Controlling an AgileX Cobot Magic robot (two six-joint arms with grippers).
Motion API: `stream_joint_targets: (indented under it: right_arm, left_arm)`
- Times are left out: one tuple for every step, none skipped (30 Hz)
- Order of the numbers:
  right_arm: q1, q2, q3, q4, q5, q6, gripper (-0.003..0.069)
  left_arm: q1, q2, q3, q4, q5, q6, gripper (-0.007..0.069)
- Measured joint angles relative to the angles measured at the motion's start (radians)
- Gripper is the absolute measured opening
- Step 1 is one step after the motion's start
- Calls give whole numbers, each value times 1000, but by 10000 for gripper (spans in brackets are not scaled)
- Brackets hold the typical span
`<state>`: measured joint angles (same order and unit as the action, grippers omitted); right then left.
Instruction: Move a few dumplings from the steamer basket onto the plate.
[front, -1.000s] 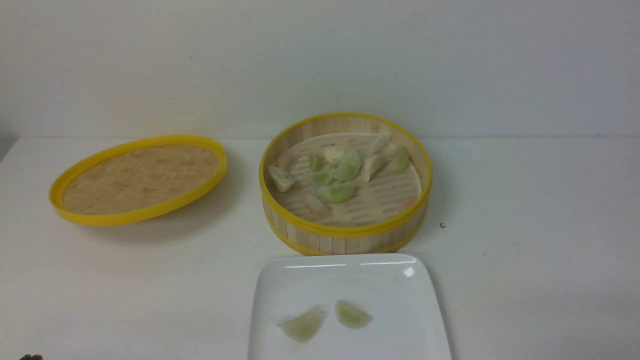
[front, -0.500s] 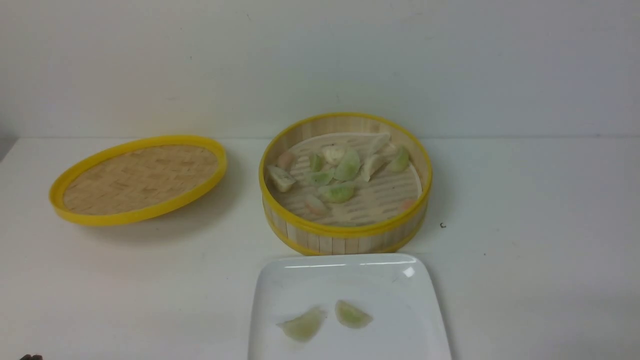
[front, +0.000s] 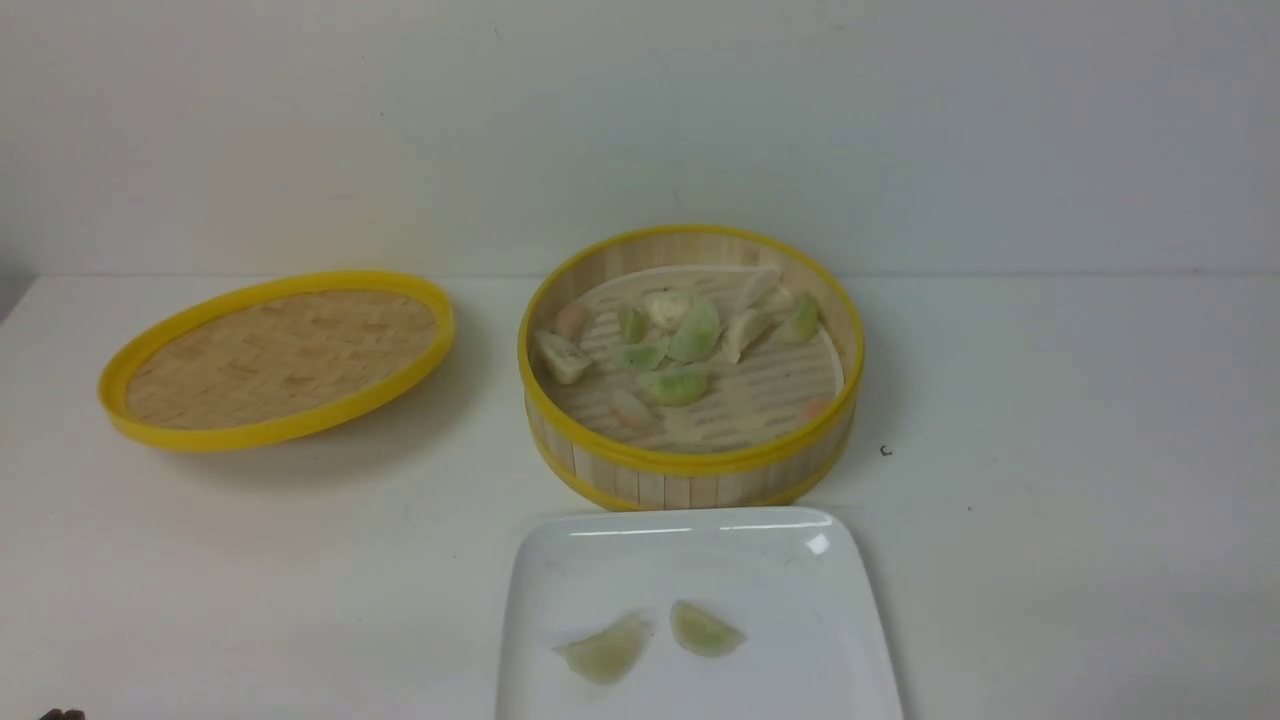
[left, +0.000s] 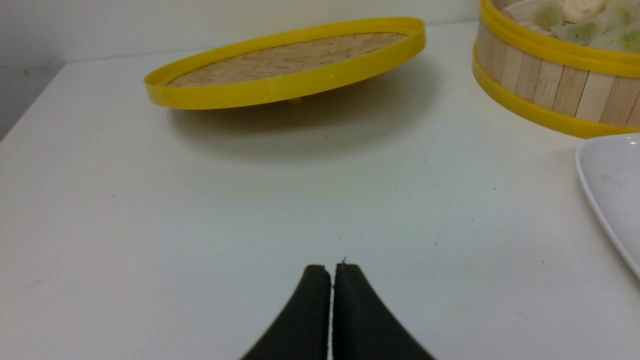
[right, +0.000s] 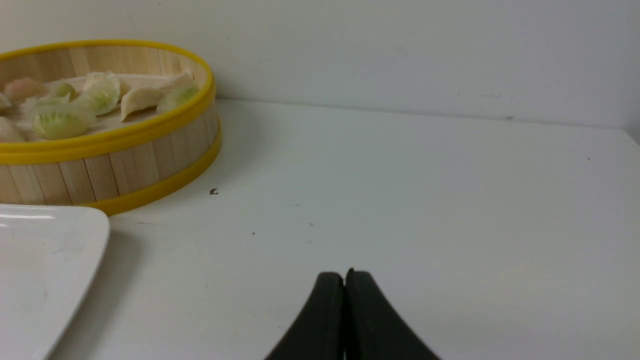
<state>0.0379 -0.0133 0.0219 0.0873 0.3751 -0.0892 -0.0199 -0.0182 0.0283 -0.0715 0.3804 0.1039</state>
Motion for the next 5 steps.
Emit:
stream_joint_targets:
  right_arm:
    - [0, 0, 0, 0, 0, 0, -15]
    - [0, 0, 0, 0, 0, 0, -15]
    - [0, 0, 0, 0, 0, 0, -15]
    - [0, 0, 0, 0, 0, 0, -15]
    - [0, 0, 0, 0, 0, 0, -15]
  left_arm:
    - [0, 0, 0, 0, 0, 0, -6]
    - [0, 0, 0, 0, 0, 0, -6]
    - [0, 0, 0, 0, 0, 0, -6]
    - [0, 0, 0, 0, 0, 0, -6]
    - [0, 0, 0, 0, 0, 0, -6]
